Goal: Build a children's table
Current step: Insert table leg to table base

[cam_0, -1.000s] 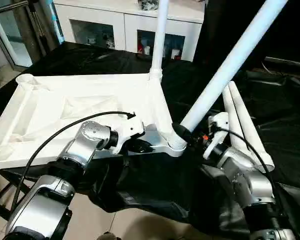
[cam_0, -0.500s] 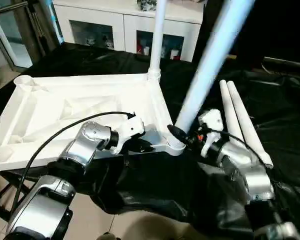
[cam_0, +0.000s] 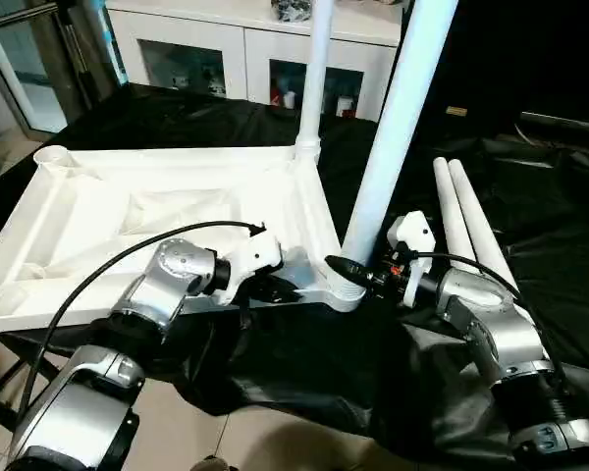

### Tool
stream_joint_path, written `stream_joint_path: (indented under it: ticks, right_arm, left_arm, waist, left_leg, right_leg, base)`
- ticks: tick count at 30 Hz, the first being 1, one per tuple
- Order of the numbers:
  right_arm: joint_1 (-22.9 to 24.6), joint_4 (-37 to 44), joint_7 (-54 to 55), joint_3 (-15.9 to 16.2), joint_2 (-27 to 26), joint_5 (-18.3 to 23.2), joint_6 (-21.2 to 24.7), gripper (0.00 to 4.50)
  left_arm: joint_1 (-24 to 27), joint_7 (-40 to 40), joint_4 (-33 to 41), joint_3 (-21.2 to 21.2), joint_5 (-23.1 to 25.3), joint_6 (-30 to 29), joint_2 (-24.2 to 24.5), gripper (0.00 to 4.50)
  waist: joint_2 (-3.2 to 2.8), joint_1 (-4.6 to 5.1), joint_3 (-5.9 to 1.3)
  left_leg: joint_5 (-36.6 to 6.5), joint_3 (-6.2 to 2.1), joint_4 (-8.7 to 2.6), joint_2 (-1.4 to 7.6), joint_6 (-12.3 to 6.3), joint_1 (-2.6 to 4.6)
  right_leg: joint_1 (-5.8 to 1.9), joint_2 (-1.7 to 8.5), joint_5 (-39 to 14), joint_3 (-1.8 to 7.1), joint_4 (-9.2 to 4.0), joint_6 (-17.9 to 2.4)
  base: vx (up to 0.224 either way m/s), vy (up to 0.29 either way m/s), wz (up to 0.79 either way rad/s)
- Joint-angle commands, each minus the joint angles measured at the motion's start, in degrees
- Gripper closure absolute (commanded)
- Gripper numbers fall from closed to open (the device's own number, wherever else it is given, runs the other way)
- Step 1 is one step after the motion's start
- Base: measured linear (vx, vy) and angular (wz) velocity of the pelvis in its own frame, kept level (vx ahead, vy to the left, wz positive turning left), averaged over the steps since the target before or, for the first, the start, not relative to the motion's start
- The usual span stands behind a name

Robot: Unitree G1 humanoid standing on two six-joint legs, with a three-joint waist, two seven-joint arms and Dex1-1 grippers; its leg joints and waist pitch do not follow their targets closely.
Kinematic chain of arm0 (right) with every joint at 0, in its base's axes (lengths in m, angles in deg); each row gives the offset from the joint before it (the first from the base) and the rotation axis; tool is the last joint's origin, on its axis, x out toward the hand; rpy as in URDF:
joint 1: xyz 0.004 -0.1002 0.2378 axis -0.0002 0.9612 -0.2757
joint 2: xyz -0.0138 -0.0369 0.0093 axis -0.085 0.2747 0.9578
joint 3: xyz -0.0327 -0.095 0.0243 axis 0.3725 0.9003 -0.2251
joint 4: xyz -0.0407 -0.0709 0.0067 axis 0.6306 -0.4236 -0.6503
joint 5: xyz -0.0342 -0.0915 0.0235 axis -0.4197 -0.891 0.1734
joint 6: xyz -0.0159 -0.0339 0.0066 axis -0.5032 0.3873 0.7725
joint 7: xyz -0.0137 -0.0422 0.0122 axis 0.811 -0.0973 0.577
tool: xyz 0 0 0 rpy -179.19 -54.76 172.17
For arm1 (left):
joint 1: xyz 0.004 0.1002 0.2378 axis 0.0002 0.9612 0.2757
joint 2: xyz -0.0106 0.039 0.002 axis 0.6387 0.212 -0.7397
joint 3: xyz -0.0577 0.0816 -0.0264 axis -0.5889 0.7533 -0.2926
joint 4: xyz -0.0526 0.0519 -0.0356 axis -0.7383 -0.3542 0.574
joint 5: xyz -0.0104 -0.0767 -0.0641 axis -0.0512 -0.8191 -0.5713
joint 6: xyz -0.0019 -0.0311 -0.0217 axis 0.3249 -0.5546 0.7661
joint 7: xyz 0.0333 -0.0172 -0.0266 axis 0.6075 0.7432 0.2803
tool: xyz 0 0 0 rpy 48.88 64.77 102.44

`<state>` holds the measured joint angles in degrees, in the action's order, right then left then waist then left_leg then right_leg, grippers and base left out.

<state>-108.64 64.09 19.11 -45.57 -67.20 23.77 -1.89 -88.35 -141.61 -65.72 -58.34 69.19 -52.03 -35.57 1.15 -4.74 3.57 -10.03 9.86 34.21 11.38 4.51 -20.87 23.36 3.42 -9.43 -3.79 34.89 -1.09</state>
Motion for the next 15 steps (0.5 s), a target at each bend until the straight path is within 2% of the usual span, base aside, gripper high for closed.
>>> stream_joint_path:
  ticks: [1, 2, 3, 4, 10, 12, 15]
  right_arm:
    - [1.97, -4.37, -2.57, 3.47, 0.56, -1.95, 1.40, 2.62]
    - [1.91, -4.38, -2.77, 3.50, 0.60, -1.95, 1.34, 2.62]
    - [1.70, -4.34, -3.40, 3.56, 0.70, -1.88, 1.17, 2.62]
    - [1.39, -4.44, -4.32, 3.63, 0.79, -1.67, 0.93, 2.62]
    - [-0.58, -9.06, -5.49, 3.57, 0.74, -2.67, -1.66, 2.62]
    - [-0.95, -9.85, -4.11, 2.96, 0.21, -2.72, -1.48, 2.62]
    - [-2.32, -13.14, 2.98, 0.99, -1.70, -4.01, -2.68, 2.62]
  left_arm:
    - [0.21, -1.96, 3.43, -0.55, -1.96, 1.26, 0.58, 4.50]
    - [0.21, -2.11, 3.55, -0.57, -1.99, 1.24, 0.66, 4.50]
    - [0.11, -2.59, 3.84, -0.74, -2.20, 1.09, 0.92, 4.50]
    - [-0.16, -2.98, 3.78, -0.93, -2.34, 1.09, 1.09, 4.50]
    - [-1.51, -3.03, 2.09, -1.29, -1.84, 1.88, 1.67, 4.50]
    - [-1.63, -2.45, 2.04, -1.65, -2.03, 1.29, 1.40, 4.50]
    - [-2.20, -0.46, 1.48, -2.28, -2.19, -0.62, 0.29, 4.50]
  waist:
    - [0.10, 0.15, -3.77]
    - [0.07, 0.28, -3.73]
    - [-0.28, 0.26, -3.71]
    - [0.00, 0.47, -3.72]
    - [0.02, 0.70, -3.76]
    - [0.00, 0.83, -3.78]
    - [0.07, 1.17, -3.59]
  left_leg:
    - [-15.50, -0.49, -4.26, 1.80, -1.46, 0.64]
    - [-15.89, -0.52, -4.31, 1.78, -1.45, 0.63]
    - [-16.12, -0.57, -4.35, 1.81, -1.32, 0.70]
    - [-16.53, -0.55, -4.37, 1.76, -1.31, 0.70]
    - [-16.14, -0.54, -4.31, 1.78, -1.31, 0.63]
    - [-16.01, -0.55, -4.33, 1.74, -1.31, 0.53]
    - [-17.38, -0.61, -4.36, 1.64, -0.89, 0.71]
  right_leg:
    - [-2.70, 4.75, -23.44, 2.70, -5.29, -8.99]
    - [-2.68, 4.73, -24.23, 2.68, -5.39, -8.77]
    - [-2.60, 4.73, -24.39, 2.69, -5.41, -8.74]
    - [-2.62, 4.59, -24.57, 2.64, -5.48, -8.67]
    - [-2.59, 4.66, -23.30, 2.69, -5.31, -9.50]
    - [-2.70, 4.65, -22.98, 2.68, -5.26, -9.70]
    - [-2.44, 4.66, -25.85, 2.54, -5.55, -9.27]
  base:
    - [0.000, 0.000, 0.00]
    - [0.000, 0.000, 0.00]
    - [0.000, 0.000, 0.00]
    - [0.000, 0.000, 0.00]
    - [0.000, 0.000, 0.00]
    - [0.000, 0.000, 0.00]
    - [0.000, 0.000, 0.00]
